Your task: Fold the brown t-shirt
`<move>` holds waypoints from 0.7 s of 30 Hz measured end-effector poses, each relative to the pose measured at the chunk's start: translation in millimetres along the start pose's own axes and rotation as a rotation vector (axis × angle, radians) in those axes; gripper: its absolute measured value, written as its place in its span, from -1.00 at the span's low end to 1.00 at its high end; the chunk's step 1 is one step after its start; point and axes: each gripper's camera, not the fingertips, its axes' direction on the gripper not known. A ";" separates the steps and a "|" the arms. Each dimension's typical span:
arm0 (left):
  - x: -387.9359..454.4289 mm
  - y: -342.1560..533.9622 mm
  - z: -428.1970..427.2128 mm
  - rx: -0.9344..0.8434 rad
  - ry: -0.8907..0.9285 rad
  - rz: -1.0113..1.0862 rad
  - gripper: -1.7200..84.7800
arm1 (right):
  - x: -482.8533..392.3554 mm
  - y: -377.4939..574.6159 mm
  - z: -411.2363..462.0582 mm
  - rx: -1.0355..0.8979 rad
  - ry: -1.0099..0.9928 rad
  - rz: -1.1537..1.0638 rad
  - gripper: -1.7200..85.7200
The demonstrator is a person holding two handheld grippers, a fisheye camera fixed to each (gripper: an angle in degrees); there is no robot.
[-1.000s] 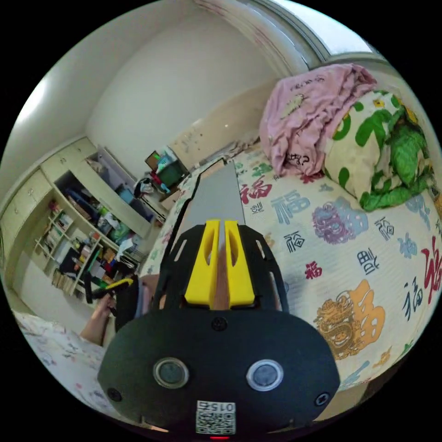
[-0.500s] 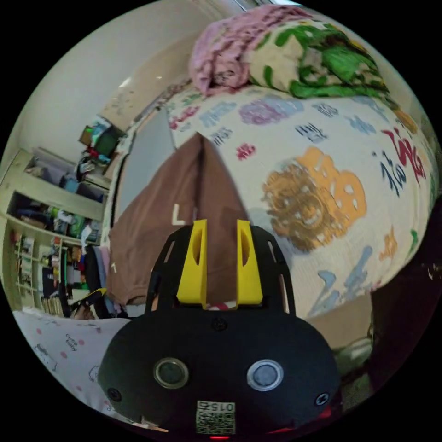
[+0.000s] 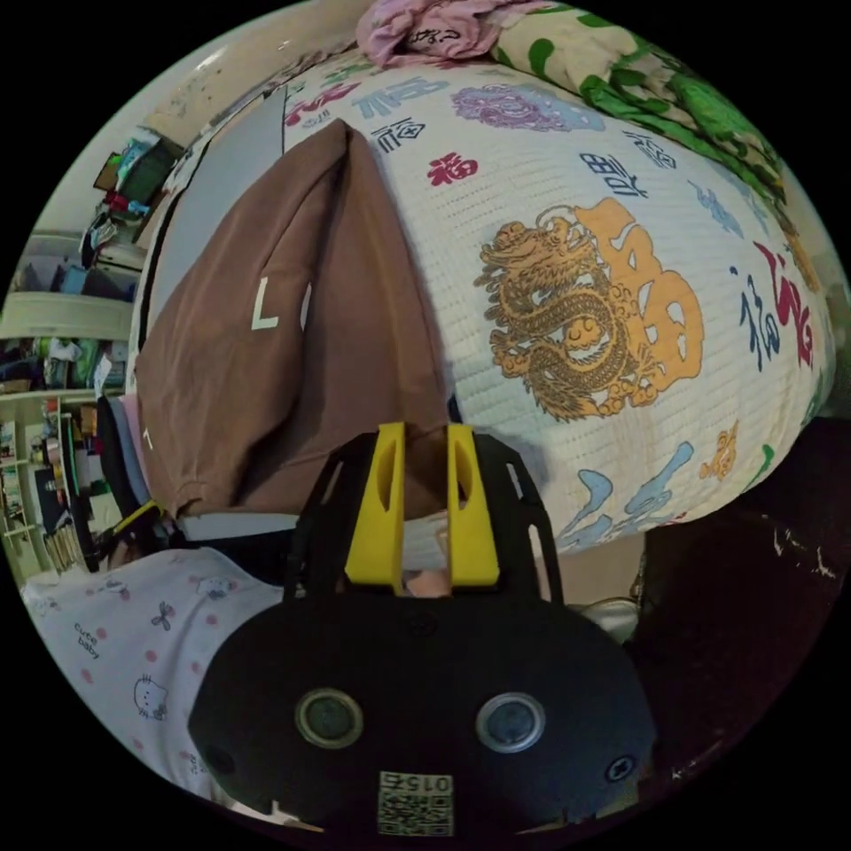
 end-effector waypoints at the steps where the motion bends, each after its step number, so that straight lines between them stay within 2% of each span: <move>1: -8.5 0.7 -13.2 0.025 0.056 -0.011 -0.89 | 3.6 0.9 -2.4 0.005 -0.004 -0.009 -0.84; 4: -27.3 6.9 -47.2 0.016 0.162 -0.018 -0.92 | 27.1 8.1 -14.6 0.012 -0.034 -0.011 -0.87; 6: -30.0 12.5 -63.8 -0.004 0.199 -0.002 -0.92 | 38.9 15.5 -11.7 -0.043 0.038 -0.046 -0.88; 8: -19.6 16.1 -67.7 -0.041 0.150 0.056 -0.93 | 43.6 21.8 4.2 -0.103 0.101 -0.094 -0.87; 10: 6.8 16.5 -53.9 -0.059 0.009 0.169 -0.92 | 47.0 30.0 19.5 -0.109 0.136 -0.148 -0.85; 13: 14.9 9.6 -57.4 -0.074 -0.051 0.182 -0.89 | 44.7 45.0 21.8 -0.070 0.261 -0.242 -0.80; 16: 24.0 2.4 -90.6 -0.003 -0.151 0.281 -0.86 | 25.4 70.5 13.8 0.040 0.356 -0.519 -0.78; 18: 35.8 -6.5 -108.8 0.044 -0.175 0.391 -0.83 | 7.1 87.7 12.3 0.079 0.322 -0.748 -0.75; 21: 57.9 -19.4 -123.7 0.091 -0.128 0.567 -0.79 | -12.0 103.9 25.1 0.037 0.226 -0.999 -0.72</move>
